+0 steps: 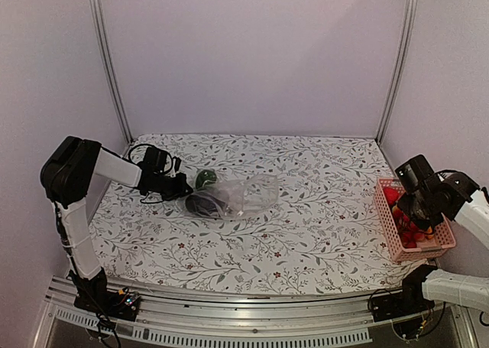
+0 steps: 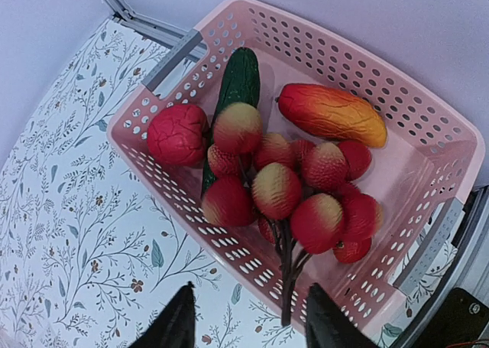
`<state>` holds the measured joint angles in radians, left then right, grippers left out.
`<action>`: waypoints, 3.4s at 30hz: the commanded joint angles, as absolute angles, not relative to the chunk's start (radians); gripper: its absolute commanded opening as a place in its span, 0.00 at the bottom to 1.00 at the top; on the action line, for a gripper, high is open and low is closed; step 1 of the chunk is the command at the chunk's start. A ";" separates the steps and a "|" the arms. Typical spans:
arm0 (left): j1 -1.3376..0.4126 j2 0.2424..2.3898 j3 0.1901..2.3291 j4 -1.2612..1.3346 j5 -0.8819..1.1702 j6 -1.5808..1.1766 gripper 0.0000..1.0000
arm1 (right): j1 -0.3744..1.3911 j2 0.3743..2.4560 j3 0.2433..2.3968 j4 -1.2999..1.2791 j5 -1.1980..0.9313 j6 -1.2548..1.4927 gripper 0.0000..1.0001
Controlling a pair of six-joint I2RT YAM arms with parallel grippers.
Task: Open the zip-top bag and remove the fake food
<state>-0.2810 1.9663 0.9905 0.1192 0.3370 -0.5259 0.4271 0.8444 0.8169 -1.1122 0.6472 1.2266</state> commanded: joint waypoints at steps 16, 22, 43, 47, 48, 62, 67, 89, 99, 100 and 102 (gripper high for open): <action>-0.276 1.985 0.988 0.110 0.357 -0.536 0.00 | 0.422 0.846 0.735 -0.484 0.194 0.562 0.77; -0.276 1.976 0.983 0.113 0.361 -0.538 0.00 | 0.422 0.939 0.760 -0.349 -0.059 0.445 0.80; -0.278 1.909 0.916 0.178 0.370 -0.578 0.00 | 0.662 1.559 0.997 0.124 -0.533 0.580 0.41; -0.279 1.897 0.903 0.199 0.373 -0.588 0.00 | 0.668 1.647 1.035 0.177 -0.557 0.622 0.35; -0.280 1.893 0.900 0.203 0.374 -0.589 0.00 | 0.670 1.672 1.046 0.186 -0.558 0.627 0.34; -0.290 1.870 0.840 0.273 0.381 -0.629 0.00 | 0.709 1.965 1.070 0.376 -0.597 0.753 0.11; -0.297 1.874 0.835 0.292 0.387 -0.637 0.00 | 0.730 2.049 1.116 0.383 -0.619 0.748 0.20; -0.317 1.929 0.875 0.339 0.494 -0.653 0.00 | 0.867 2.139 1.159 0.433 -0.444 0.198 0.56; -0.319 1.941 0.890 0.325 0.547 -0.610 0.00 | 0.938 2.111 1.131 0.447 -0.214 -0.025 0.60; -0.319 1.942 0.890 0.325 0.546 -0.609 0.00 | 0.940 2.106 1.120 0.453 -0.193 -0.032 0.61; -0.318 1.947 0.894 0.325 0.553 -0.607 0.00 | 0.943 2.084 1.083 0.480 -0.161 -0.050 0.61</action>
<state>-0.3004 1.9202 0.8707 0.3347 0.5137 -0.6315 0.9340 2.1418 1.1378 0.4316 -0.2676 0.0345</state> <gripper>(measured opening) 0.003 0.609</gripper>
